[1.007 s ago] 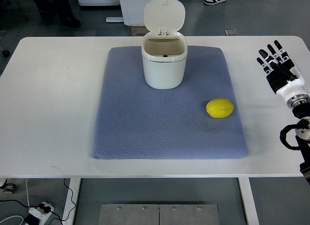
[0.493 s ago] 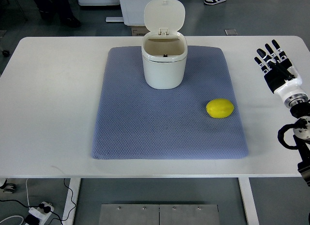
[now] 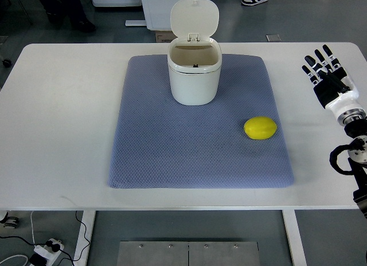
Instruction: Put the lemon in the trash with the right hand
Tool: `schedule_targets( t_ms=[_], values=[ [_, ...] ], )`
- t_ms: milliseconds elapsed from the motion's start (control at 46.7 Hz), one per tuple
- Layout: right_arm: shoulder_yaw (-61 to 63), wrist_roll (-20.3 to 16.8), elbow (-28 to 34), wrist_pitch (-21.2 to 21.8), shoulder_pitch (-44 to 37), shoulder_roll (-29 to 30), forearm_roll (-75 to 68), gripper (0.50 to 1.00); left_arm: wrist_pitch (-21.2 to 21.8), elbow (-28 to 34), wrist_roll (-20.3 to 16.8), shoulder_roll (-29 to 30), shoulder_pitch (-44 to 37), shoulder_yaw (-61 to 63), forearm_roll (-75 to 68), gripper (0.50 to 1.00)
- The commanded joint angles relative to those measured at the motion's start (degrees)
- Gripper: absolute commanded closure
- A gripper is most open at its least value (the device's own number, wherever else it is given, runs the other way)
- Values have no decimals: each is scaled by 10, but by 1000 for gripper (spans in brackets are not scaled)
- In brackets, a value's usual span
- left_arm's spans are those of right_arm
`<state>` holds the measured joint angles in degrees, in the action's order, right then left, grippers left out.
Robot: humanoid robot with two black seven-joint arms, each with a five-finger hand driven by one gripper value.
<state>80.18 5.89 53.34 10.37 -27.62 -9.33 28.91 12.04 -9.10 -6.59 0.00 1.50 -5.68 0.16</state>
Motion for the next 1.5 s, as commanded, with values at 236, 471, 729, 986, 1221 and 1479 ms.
schedule_targets(
  t_ms=[236, 471, 729, 986, 1221, 1479],
  values=[
    [-1, -1, 9, -1, -4, 5, 0, 500, 0, 0, 0, 0, 1, 0, -1, 500],
    [-1, -2, 8, -1, -8, 3, 0, 500, 0, 0, 0, 0, 0, 0, -1, 500],
    [-6, -2, 7, -1, -7, 4, 0, 500, 0, 0, 0, 0, 0, 0, -1, 500],
    [-46, -2, 6, -1, -8, -29, 0, 500, 0, 0, 0, 0, 0, 0, -1, 500],
    [-134, 0, 5, 0, -31, -110, -41, 500, 0, 0, 0, 0, 0, 0, -1, 500],
    [-266, 1, 5, 2, -102, -199, -105, 500, 0, 0, 0, 0, 0, 0, 0, 500]
  ],
)
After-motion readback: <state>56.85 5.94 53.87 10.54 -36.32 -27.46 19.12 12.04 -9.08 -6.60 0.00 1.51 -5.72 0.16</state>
